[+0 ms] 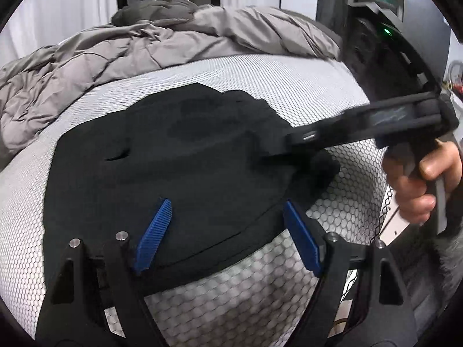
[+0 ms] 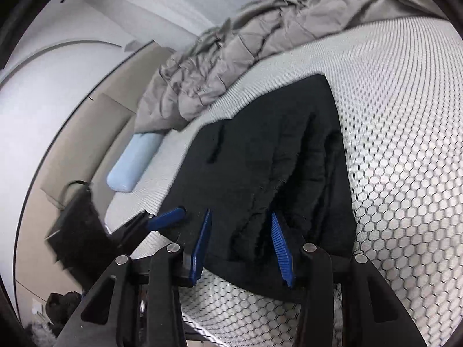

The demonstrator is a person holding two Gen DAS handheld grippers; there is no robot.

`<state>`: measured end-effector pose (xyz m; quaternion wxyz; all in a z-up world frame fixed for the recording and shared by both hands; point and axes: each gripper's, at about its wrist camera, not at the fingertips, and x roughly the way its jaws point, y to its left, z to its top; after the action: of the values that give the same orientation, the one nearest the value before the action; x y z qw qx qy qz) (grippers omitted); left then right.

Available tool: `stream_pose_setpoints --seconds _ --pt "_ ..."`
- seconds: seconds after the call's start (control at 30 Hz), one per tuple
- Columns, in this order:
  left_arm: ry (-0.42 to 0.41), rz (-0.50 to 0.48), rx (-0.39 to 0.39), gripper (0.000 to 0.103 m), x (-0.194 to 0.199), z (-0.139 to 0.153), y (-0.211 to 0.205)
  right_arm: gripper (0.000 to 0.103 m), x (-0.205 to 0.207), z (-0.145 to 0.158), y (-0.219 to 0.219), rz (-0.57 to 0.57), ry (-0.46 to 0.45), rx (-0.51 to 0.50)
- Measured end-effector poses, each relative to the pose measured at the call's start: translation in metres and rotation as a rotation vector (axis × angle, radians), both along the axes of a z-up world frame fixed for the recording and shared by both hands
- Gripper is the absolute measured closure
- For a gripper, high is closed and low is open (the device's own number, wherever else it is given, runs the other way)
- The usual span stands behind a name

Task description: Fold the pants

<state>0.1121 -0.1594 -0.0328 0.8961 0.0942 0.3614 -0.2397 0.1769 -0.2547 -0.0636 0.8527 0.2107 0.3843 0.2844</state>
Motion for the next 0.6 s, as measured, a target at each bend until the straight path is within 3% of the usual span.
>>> stream_pose_setpoints --seconds 0.07,0.1,0.2,0.33,0.4,0.5,0.6 --pt "0.011 -0.02 -0.016 0.026 0.002 0.004 -0.008 0.087 0.005 -0.003 0.005 -0.025 -0.007 -0.046" --pt "0.008 -0.025 -0.032 0.026 0.003 0.009 -0.008 0.09 0.006 -0.005 0.005 -0.031 -0.01 -0.048" --pt "-0.007 -0.021 -0.135 0.026 0.002 0.031 0.01 0.092 -0.007 0.01 0.007 -0.021 -0.078 -0.05" --pt "0.001 0.07 -0.269 0.026 0.007 0.047 0.054 0.092 -0.043 0.033 -0.001 0.007 -0.157 -0.061" --pt "0.019 0.123 -0.26 0.026 0.014 0.043 0.069 0.093 -0.049 0.03 -0.002 -0.015 -0.155 -0.127" --pt "0.062 0.217 -0.2 0.026 0.03 0.026 0.089 0.093 -0.034 0.0 -0.005 -0.083 -0.048 -0.239" --pt "0.124 0.32 -0.225 0.026 0.038 0.01 0.119 0.088 -0.032 0.0 -0.014 -0.081 -0.027 -0.163"
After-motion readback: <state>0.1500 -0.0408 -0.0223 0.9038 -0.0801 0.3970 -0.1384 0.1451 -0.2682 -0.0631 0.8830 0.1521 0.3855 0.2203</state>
